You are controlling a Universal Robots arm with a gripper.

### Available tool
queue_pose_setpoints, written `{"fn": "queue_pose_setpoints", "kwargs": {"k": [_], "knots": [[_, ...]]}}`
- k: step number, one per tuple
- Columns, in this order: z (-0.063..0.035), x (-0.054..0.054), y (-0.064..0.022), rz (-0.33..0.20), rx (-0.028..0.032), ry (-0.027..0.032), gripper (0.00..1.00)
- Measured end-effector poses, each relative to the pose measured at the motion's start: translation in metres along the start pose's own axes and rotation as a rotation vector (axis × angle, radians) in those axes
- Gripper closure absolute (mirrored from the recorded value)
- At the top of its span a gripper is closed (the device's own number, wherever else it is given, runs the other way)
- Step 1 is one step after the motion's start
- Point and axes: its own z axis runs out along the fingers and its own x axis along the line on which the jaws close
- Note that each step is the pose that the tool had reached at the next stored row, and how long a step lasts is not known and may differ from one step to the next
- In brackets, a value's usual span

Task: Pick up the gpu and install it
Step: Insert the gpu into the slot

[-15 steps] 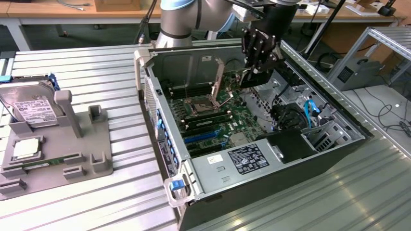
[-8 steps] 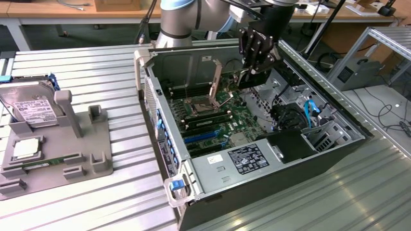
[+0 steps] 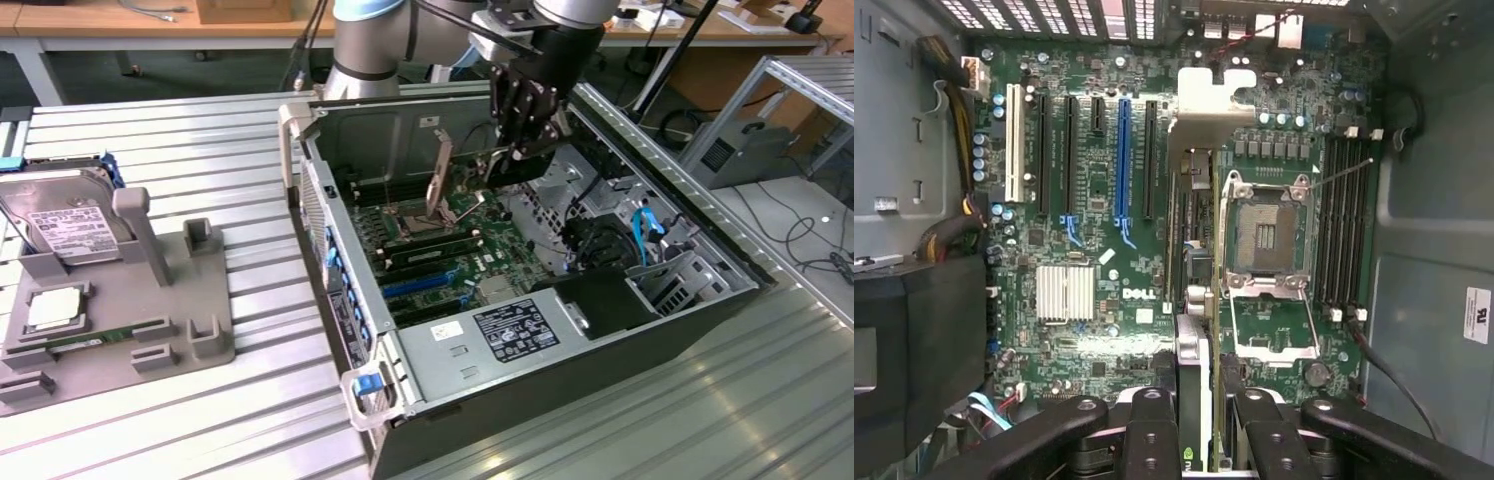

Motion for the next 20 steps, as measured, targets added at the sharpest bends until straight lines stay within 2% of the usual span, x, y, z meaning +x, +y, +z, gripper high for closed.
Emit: {"fn": "queue_pose_setpoints", "kwargs": {"k": [3, 5, 9, 11, 17, 20], "knots": [[0.0055, 0.001, 0.0, 0.067, 0.0029, 0.0012, 0.73], [0.0066, 0.002, 0.0002, 0.088, 0.0039, 0.0011, 0.73], [0.0078, 0.007, 0.0054, 0.09, 0.0038, -0.0038, 0.73], [0.0085, 0.011, 0.0081, 0.09, 0.0037, -0.0083, 0.73], [0.0119, 0.021, 0.0213, 0.091, 0.0038, -0.0121, 0.73], [0.0138, 0.023, 0.028, 0.091, 0.0038, -0.0119, 0.73]]}}
